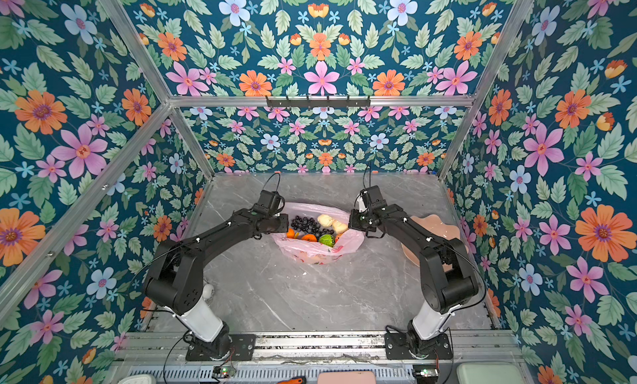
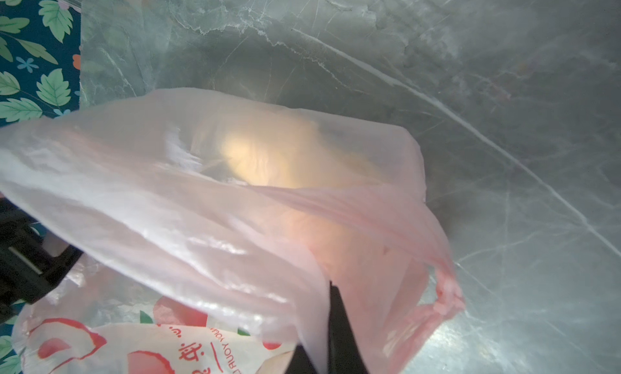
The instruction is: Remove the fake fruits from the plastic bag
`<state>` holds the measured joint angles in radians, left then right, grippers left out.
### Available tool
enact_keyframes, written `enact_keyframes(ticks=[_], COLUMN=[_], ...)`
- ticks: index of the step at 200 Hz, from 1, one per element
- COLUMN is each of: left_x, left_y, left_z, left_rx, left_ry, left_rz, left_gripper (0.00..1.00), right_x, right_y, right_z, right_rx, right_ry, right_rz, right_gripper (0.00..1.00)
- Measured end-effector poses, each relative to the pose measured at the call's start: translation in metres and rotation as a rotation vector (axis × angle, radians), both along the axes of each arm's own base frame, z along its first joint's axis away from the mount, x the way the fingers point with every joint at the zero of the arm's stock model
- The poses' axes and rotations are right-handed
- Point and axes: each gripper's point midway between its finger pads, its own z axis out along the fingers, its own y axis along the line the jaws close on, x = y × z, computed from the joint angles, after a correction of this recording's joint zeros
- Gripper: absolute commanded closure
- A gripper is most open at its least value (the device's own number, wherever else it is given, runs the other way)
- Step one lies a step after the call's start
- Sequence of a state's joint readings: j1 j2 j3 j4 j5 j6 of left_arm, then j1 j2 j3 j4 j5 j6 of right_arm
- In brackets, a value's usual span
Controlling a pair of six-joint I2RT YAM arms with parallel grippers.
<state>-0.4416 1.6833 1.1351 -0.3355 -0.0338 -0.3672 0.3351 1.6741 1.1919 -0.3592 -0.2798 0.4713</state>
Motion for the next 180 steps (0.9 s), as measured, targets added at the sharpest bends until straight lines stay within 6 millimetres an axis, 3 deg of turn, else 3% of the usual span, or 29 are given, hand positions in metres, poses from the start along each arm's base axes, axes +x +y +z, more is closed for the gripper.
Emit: enact_keyframes(ticks=[30, 50, 63, 103, 156, 180], left_x=[-0.013, -0.018, -0.018, -0.007, -0.005, -0.006], left_y=[0.028, 0.053, 0.059, 0.051, 0.024, 0.015], left_z=[-0.014, -0.017, -0.013, -0.015, -0.011, -0.008], left_rx=[-0.013, -0.069, -0.099, -0.147, -0.209, -0.216], left_ry=[-0.003, -0.029, -0.057, -0.084, -0.107, -0.123], left_rz=[0.064, 0.128, 0.147, 0.127, 0.045, 0.024], left_gripper=[0.99, 1.00, 1.00, 1.00, 1.00, 1.00], right_x=[0.015, 0.025, 0.031, 0.060, 0.101, 0.107], right_y=[-0.017, -0.021, -0.017, -0.002, 0.031, 0.034], right_z=[-0.003, -0.011, -0.013, -0.001, 0.020, 0.030], right_rx=[0.090, 0.163, 0.197, 0.273, 0.304, 0.263], right_ry=[0.027, 0.060, 0.077, 0.056, -0.010, -0.034], right_rz=[-0.070, -0.091, -0.090, -0.081, -0.007, -0.003], right_gripper=[1.00, 1.00, 1.00, 1.00, 1.00, 0.53])
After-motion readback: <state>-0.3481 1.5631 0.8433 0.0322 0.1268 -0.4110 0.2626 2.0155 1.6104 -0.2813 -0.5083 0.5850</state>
